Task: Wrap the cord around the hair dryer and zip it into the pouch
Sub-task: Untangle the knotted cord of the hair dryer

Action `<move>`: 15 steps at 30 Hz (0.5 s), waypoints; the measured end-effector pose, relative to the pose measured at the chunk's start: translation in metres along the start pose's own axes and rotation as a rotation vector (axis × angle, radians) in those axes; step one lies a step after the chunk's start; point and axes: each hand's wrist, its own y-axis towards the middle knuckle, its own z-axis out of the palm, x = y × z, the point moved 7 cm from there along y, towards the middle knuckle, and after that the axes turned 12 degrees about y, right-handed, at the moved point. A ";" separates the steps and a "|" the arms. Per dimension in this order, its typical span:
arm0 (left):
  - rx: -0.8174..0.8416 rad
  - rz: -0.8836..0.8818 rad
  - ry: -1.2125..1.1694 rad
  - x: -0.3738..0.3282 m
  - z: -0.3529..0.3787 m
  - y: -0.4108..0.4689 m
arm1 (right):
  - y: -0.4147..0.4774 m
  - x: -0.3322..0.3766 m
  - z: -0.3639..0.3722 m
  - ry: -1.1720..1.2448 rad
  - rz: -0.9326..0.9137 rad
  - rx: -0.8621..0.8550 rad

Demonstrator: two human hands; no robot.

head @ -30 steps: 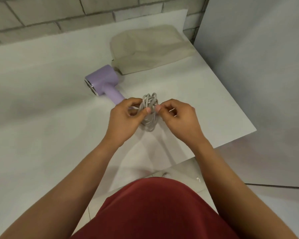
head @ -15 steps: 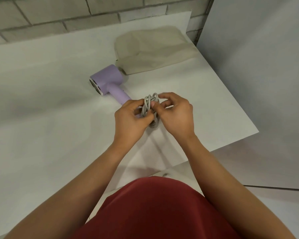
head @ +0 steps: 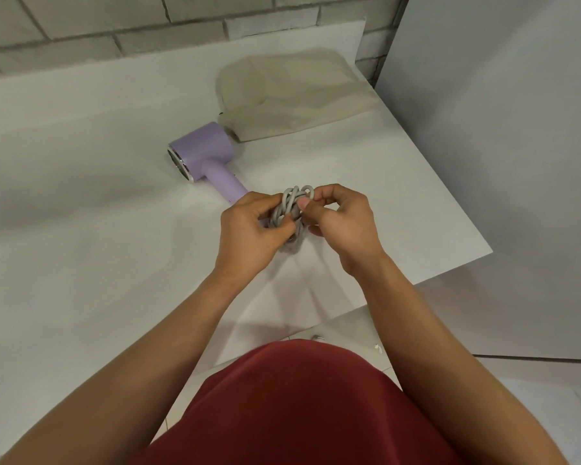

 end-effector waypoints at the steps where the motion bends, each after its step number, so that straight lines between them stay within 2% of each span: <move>1: 0.008 0.009 0.000 -0.001 0.001 -0.001 | 0.000 0.000 -0.001 0.000 0.025 0.027; 5: 0.038 0.019 -0.018 -0.002 -0.001 -0.003 | -0.002 0.002 -0.002 -0.016 0.077 0.094; 12: 0.152 -0.054 -0.132 0.008 -0.004 0.008 | 0.000 0.009 -0.003 -0.111 0.013 0.094; 15: 0.191 -0.068 -0.150 0.009 -0.005 0.011 | 0.001 0.006 -0.004 -0.083 0.090 0.131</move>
